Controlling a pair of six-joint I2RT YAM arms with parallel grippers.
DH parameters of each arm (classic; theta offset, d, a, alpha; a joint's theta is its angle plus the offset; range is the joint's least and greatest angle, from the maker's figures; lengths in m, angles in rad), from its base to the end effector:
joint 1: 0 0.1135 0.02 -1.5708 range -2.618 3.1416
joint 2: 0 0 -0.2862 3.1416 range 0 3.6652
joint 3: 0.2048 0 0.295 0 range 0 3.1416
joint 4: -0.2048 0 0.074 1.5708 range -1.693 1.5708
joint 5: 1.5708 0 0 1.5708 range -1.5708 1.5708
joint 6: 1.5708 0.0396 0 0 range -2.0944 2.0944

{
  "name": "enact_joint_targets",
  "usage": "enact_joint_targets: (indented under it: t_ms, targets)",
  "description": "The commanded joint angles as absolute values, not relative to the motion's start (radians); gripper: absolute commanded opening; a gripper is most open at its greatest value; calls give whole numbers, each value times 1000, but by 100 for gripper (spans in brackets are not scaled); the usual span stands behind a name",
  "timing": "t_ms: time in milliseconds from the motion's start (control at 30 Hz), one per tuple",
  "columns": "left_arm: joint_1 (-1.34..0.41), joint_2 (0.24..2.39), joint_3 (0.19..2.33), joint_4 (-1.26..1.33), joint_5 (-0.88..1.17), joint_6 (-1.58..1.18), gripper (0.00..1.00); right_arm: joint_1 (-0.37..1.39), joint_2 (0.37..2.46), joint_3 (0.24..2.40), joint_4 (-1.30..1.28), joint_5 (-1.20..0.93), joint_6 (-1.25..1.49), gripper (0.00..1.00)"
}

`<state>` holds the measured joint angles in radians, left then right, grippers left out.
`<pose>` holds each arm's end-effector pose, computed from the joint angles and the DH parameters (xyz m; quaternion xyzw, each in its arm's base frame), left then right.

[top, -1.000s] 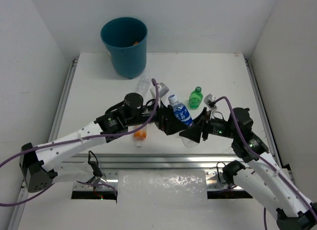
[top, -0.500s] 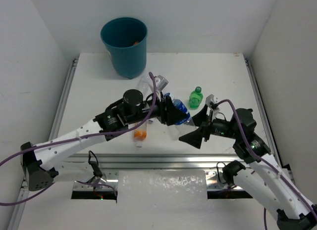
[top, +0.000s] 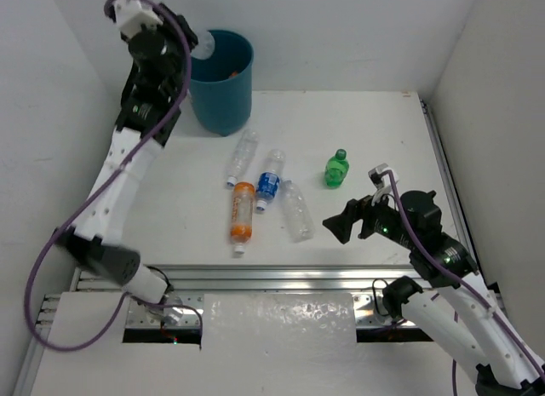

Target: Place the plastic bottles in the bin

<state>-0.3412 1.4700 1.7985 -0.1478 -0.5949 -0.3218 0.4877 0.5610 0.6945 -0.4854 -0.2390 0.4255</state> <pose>0.3375 -0.0963 0.5674 -0.2191 0.6145 -0.0615 0.7554 0.1383 0.0840 0.3249 -0.0935 0.8116 0.3383 0.4670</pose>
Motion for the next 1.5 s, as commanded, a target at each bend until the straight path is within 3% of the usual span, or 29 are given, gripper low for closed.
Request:
enact_joint_targets:
  t_ms: [0,100,200,300,400,433,467,633,800,967,1100,1300,1400,1433,1467]
  targets:
    - [-224,1705,2028,-28,-605,-189,6,492,534,730,-543,-190,413,99]
    - [-186,2062,2380,-46,-531,-66,14,492,512,716,-557,-208,413,99]
    - [-158,2189,2560,-51,-468,-25,26,492,499,706,-574,-219,410,99]
    - [-152,2160,2364,96,-397,-37,51,491,503,698,-568,-207,411,99]
    - [-152,2161,2327,124,-342,-48,66,492,549,695,-538,-215,413,99]
    - [-152,2193,2356,101,-331,-51,96,491,567,693,-529,-216,414,99]
    - [-152,2204,2418,59,-325,-58,99,491,612,693,-526,-209,425,99]
    - [-153,2073,2415,37,-293,-84,100,494,788,681,-424,-258,462,99]
    - [-153,1785,2334,-148,-345,-161,100,497,1094,787,-396,-33,459,99]
    - [-153,1325,1826,-238,-247,-345,100,521,1401,925,-404,110,423,95]
    - [-158,1078,1448,-233,-111,-419,100,558,1514,934,-335,51,425,94]
    - [-164,913,1150,-299,-5,-436,100,614,1654,945,-298,23,459,89]
    - [-166,871,1041,-313,54,-428,100,632,1680,888,-262,47,489,67]
    - [-167,856,988,-310,98,-434,100,641,1674,858,-247,54,501,49]
    - [-170,850,962,-304,124,-437,100,649,1660,841,-242,66,509,42]
